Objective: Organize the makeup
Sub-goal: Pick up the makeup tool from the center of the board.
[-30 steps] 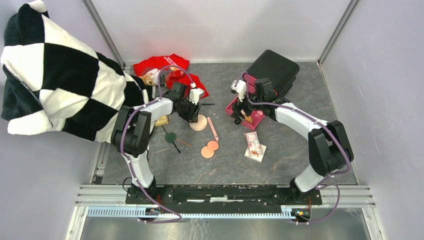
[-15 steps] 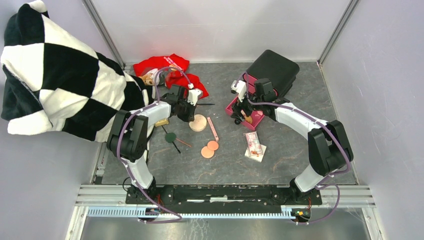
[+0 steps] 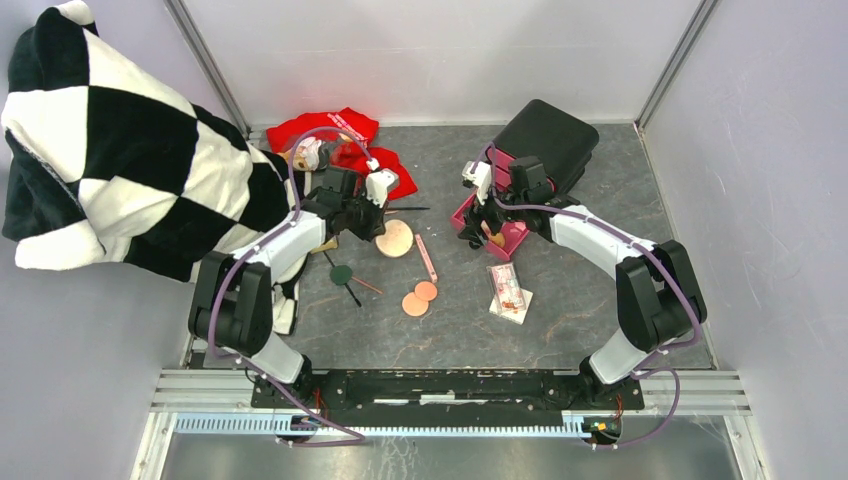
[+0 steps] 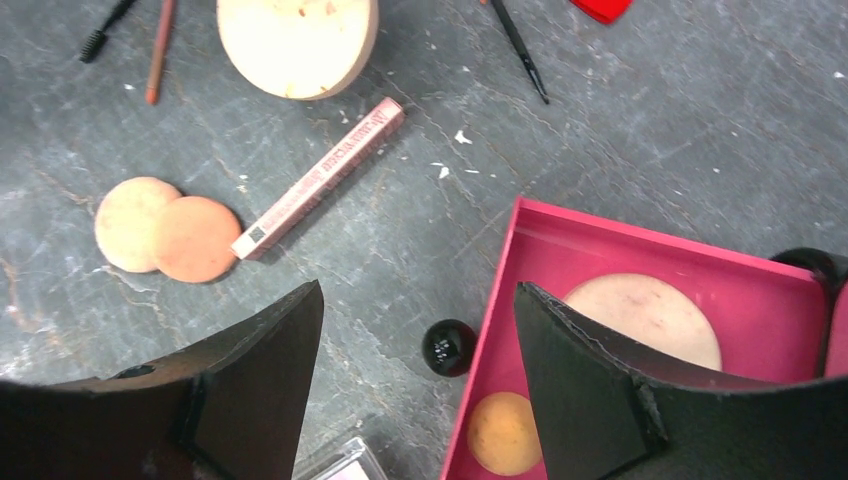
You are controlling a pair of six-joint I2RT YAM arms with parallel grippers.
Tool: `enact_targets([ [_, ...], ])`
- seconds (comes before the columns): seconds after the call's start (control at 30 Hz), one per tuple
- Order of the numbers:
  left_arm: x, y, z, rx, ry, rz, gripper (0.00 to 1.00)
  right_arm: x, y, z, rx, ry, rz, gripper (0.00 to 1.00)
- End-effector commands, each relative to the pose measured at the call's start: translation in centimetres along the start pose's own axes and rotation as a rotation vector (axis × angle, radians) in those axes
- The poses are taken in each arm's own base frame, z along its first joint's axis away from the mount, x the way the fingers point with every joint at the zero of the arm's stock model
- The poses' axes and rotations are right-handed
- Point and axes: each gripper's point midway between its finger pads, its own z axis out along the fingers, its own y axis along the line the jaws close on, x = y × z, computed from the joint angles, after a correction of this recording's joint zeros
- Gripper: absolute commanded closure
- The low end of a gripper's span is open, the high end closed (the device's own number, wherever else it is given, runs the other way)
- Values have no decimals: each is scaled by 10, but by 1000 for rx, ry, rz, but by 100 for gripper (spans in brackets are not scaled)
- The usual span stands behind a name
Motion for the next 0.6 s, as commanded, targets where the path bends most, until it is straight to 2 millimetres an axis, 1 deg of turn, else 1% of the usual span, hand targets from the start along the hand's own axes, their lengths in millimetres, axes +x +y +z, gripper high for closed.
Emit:
enact_targets([
  [0.0,-32,-15,-22,68,-130,89,98,-25,14,-1,-94,-91,4,23],
  [0.17,-54,-35,-39,138,-206,110,98,-37,33,-1,-198,-140,31,19],
  [0.33,-69,-57,-42,169,-236,159,98,-46,45,3,-238,-160,74,15],
  [0.47,-78,-72,-42,161,-257,209,98,-53,45,7,-214,-179,159,14],
  [0.57,-83,-83,-44,165,-274,247,98,-51,39,11,-157,-161,182,14],
])
